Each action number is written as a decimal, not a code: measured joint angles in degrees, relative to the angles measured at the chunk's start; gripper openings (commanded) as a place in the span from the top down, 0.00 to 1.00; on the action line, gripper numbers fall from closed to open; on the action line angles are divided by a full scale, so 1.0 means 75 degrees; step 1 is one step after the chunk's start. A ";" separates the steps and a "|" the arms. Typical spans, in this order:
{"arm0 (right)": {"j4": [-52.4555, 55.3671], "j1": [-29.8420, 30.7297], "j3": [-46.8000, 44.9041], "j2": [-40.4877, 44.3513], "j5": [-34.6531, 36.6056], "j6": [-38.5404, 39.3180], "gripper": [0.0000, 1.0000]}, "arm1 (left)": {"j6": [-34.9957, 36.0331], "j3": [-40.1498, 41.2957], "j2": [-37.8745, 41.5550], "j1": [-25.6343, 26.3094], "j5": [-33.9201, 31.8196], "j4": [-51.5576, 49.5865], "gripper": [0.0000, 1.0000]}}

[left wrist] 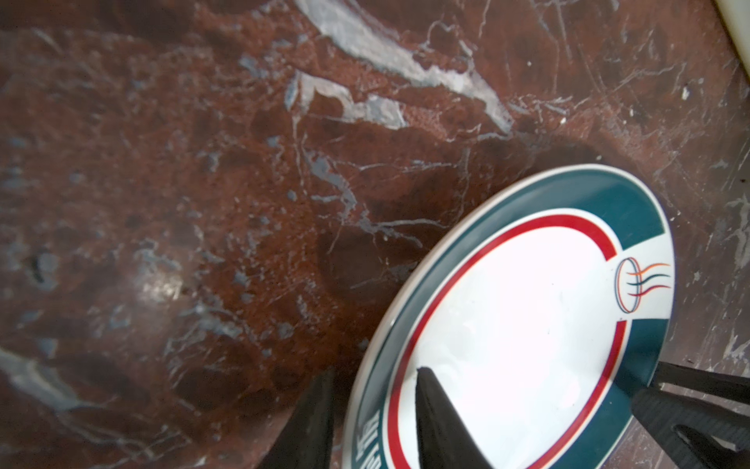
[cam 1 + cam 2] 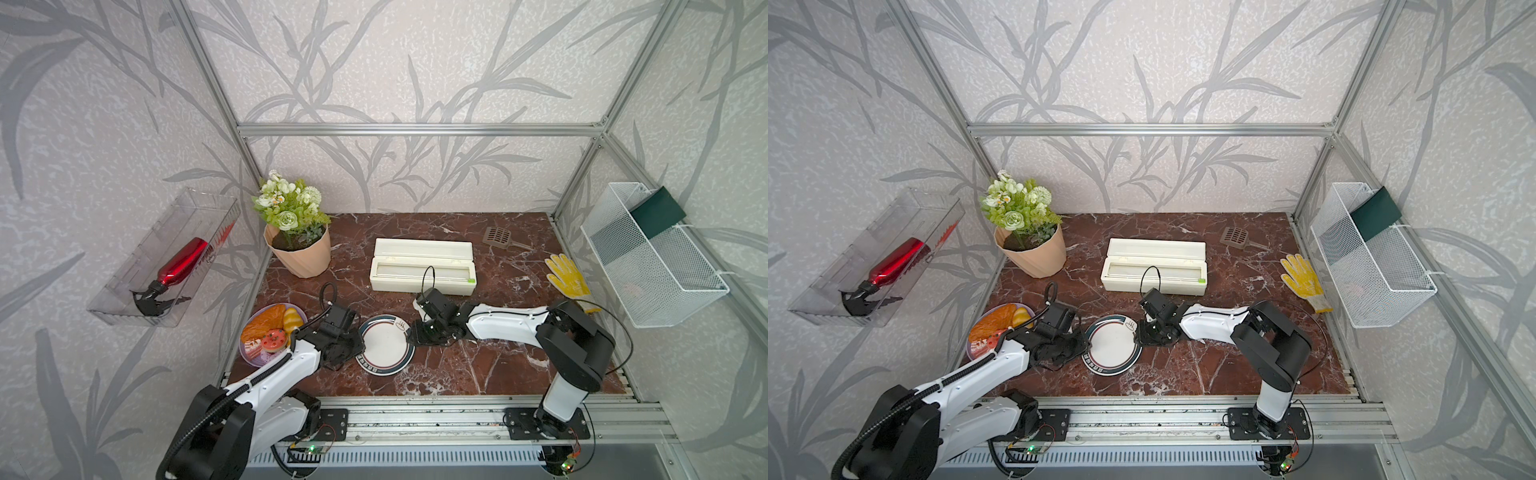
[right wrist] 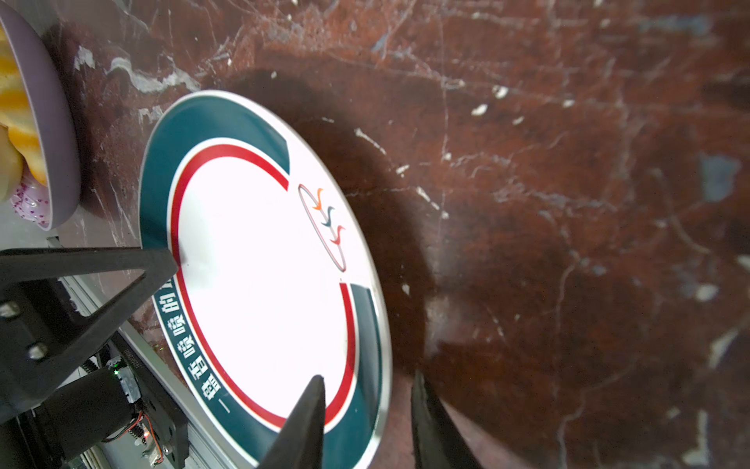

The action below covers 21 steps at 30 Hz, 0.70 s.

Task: Wrap the plate with plastic wrap
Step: Move the plate to the center of the board.

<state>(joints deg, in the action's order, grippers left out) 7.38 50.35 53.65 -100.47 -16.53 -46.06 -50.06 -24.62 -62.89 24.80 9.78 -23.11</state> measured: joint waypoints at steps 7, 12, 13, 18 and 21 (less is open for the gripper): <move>-0.0236 -0.0280 -0.0391 0.0119 0.0000 -0.0058 0.70 | 0.0047 -0.0434 -0.0901 0.0338 0.0119 0.0507 0.74; -0.0221 -0.0574 -0.0775 0.0574 0.0070 -0.0015 0.74 | 0.0073 -0.0828 -0.1425 0.0685 0.0105 0.0542 0.75; -0.0219 -0.0667 -0.0877 0.0694 0.0082 0.0006 0.73 | 0.0076 -0.0941 -0.1574 0.0764 0.0105 0.0545 0.76; -0.0157 -0.1201 -0.1271 0.1244 0.0137 0.0152 0.74 | 0.0134 -0.1661 -0.2486 0.1090 0.0102 0.0653 0.76; -0.0102 -0.1518 -0.1443 0.1524 0.0146 0.0280 0.74 | 0.0134 -0.2090 -0.2984 0.1209 0.0102 0.0758 0.76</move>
<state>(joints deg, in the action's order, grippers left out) 6.61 38.96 42.83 -89.03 -15.44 -43.97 -49.06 -40.29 -85.27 33.87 10.55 -17.43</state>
